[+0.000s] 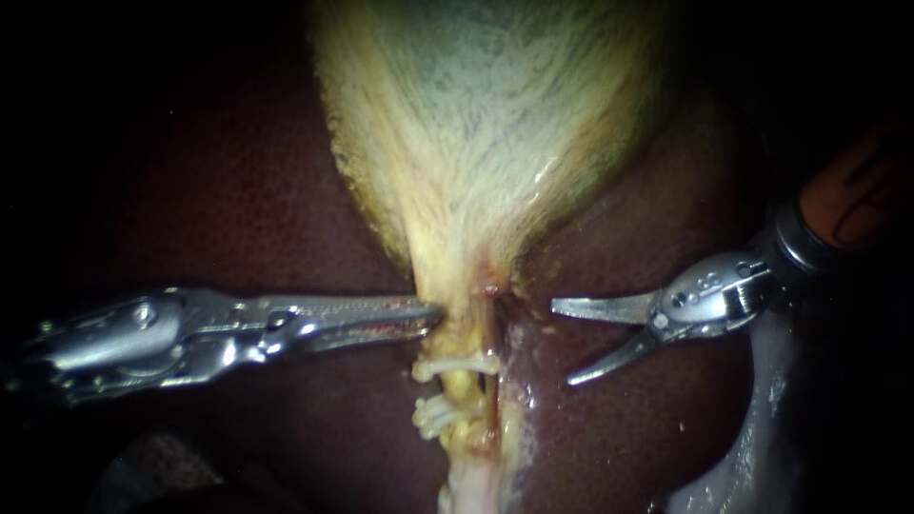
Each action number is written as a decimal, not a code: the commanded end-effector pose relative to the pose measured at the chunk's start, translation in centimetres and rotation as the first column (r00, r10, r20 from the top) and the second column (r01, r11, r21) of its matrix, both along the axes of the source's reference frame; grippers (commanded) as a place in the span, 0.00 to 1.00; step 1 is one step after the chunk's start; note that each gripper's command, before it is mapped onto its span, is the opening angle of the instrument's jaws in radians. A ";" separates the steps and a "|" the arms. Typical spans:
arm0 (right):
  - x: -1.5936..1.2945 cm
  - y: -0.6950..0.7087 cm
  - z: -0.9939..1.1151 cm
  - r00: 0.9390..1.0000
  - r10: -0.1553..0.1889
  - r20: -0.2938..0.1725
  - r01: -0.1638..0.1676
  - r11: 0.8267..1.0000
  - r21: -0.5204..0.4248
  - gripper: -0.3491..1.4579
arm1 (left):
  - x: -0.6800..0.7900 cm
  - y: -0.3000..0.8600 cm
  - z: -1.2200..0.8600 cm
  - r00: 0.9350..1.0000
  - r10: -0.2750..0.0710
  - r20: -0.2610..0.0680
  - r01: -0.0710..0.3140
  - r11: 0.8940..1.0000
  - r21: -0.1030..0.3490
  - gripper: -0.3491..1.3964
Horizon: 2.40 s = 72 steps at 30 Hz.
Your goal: Go to the cutting position left tube
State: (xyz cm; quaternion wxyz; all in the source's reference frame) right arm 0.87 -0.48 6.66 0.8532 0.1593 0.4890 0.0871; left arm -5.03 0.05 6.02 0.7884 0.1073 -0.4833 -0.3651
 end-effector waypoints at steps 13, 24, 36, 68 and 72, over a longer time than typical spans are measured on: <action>0.79 -0.78 0.27 0.993 -0.084 -0.080 0.093 0.989 0.115 0.99 | 0.40 0.04 -0.18 1.000 -0.003 -0.003 0.003 1.000 0.003 0.00; 0.95 -0.93 0.60 0.992 -0.105 -0.072 0.115 0.981 0.156 0.98 | 0.45 0.00 -0.33 1.000 -0.006 -0.005 0.006 1.000 0.005 0.00; 0.68 -0.72 0.74 0.997 -0.079 -0.021 0.081 0.987 0.138 0.97 | 0.45 -0.04 -0.45 1.000 -0.005 -0.007 0.005 1.000 0.001 0.00; 1.58 -0.97 0.92 0.993 -0.114 -0.038 0.119 0.977 0.179 0.96 | 0.34 -0.05 -0.49 1.000 -0.010 -0.010 0.010 1.000 0.000 0.00; 1.61 -0.95 0.94 0.993 -0.108 -0.038 0.113 0.975 0.189 0.95 | 0.34 -0.05 -0.49 1.000 -0.011 -0.010 0.011 1.000 0.000 0.00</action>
